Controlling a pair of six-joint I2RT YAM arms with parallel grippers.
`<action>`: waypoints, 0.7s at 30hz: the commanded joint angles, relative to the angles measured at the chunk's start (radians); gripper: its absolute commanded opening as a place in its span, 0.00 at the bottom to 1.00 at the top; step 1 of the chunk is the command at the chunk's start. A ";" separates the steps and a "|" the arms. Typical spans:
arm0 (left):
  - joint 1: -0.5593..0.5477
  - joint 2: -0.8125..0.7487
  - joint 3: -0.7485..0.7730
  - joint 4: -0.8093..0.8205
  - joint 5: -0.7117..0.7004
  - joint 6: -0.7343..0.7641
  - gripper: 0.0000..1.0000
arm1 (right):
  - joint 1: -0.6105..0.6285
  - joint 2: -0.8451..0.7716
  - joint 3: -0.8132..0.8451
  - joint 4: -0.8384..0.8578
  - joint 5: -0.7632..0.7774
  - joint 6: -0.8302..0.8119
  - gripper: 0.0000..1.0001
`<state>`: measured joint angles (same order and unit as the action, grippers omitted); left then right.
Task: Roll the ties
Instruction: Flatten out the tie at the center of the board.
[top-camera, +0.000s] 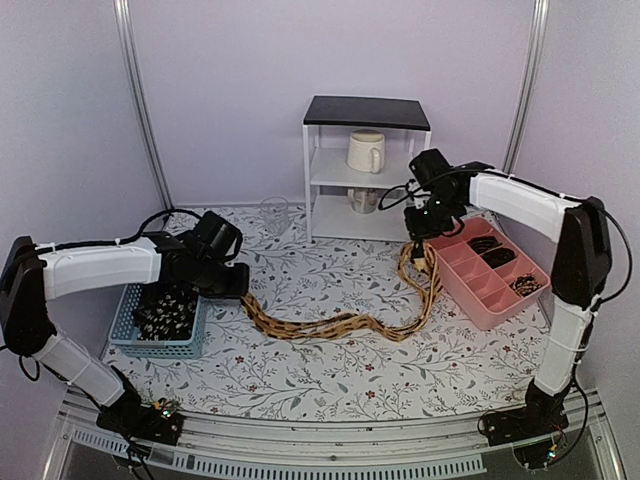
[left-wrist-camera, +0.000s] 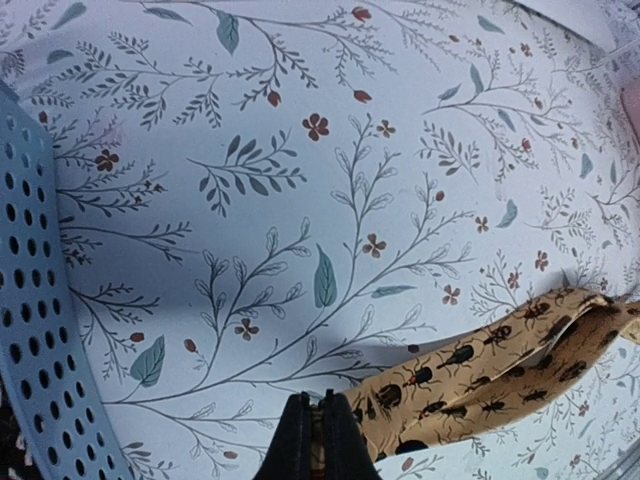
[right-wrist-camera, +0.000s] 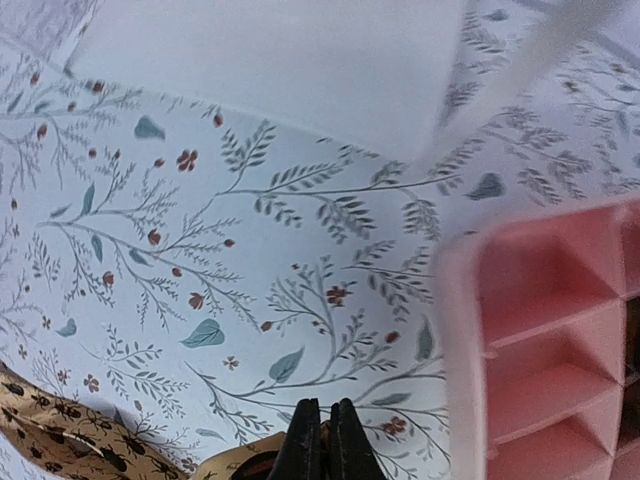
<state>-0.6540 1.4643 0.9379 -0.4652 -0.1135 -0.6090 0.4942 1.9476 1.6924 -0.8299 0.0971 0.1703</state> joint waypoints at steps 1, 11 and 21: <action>0.015 -0.037 0.035 -0.038 -0.053 0.015 0.00 | -0.006 -0.232 -0.096 -0.053 0.246 0.233 0.00; 0.028 -0.067 0.008 -0.040 -0.065 0.006 0.00 | -0.017 -0.691 -0.508 -0.176 0.413 0.656 0.00; 0.035 -0.026 -0.026 -0.023 -0.060 0.015 0.00 | -0.028 -1.023 -0.881 -0.125 0.392 0.961 0.00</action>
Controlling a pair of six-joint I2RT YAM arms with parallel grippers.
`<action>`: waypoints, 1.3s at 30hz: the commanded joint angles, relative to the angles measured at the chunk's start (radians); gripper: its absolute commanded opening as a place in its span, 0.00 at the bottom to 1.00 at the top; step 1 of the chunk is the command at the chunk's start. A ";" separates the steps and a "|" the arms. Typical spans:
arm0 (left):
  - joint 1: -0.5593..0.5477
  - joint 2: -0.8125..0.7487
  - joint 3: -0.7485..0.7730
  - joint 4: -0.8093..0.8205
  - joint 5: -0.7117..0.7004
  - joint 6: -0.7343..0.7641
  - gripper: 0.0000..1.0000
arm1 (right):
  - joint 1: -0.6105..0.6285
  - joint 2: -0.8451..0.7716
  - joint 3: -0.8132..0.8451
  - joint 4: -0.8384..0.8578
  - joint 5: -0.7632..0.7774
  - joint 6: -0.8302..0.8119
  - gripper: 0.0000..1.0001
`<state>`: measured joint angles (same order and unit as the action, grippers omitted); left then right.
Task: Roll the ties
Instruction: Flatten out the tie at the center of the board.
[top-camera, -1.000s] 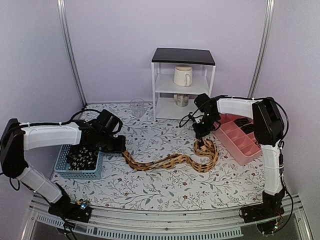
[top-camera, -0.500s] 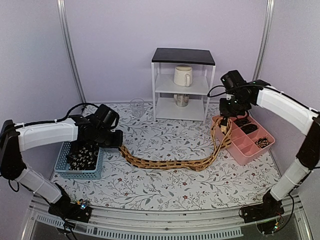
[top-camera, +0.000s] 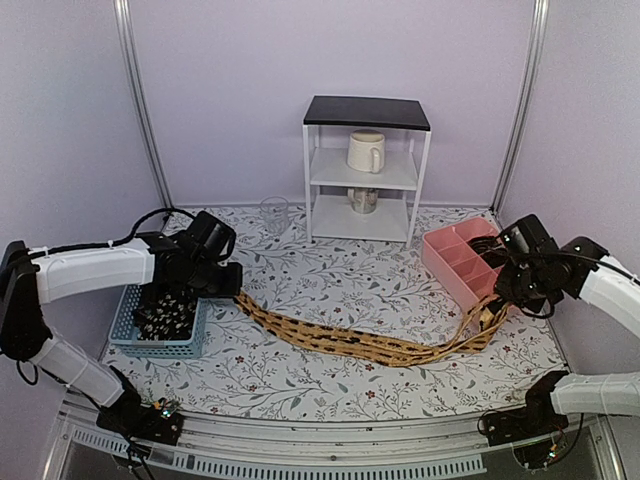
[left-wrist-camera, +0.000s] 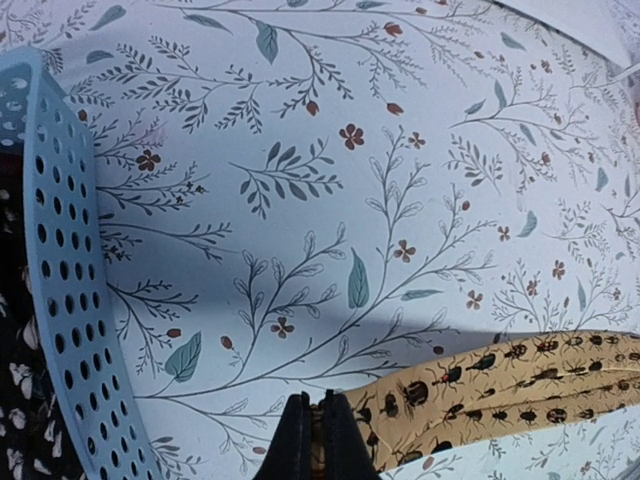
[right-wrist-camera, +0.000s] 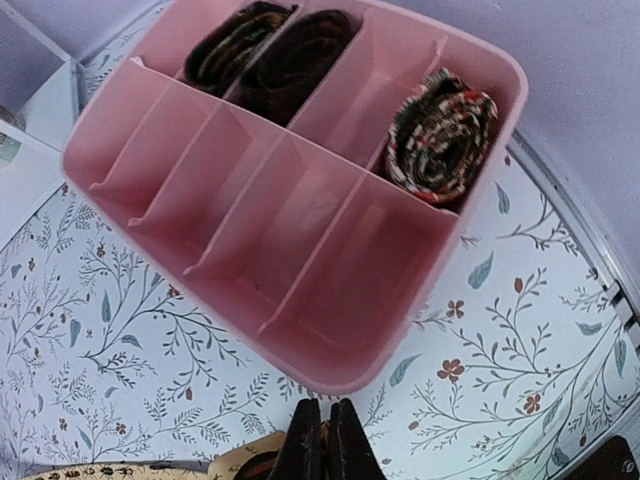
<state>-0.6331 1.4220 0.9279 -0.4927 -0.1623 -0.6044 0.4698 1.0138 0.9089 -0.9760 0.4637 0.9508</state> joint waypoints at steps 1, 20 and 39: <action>0.015 0.017 -0.017 0.007 -0.014 0.011 0.00 | -0.003 -0.113 -0.128 0.034 0.034 0.195 0.00; 0.075 -0.032 -0.034 0.017 -0.014 0.007 0.00 | -0.011 -0.352 -0.285 0.000 0.230 0.355 0.10; 0.044 -0.007 0.004 0.034 0.125 0.007 0.34 | -0.011 -0.296 -0.250 0.123 -0.022 0.287 0.33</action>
<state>-0.5743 1.4353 0.8787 -0.4683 -0.0620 -0.6155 0.4633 0.6998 0.6441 -1.0130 0.5941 1.4128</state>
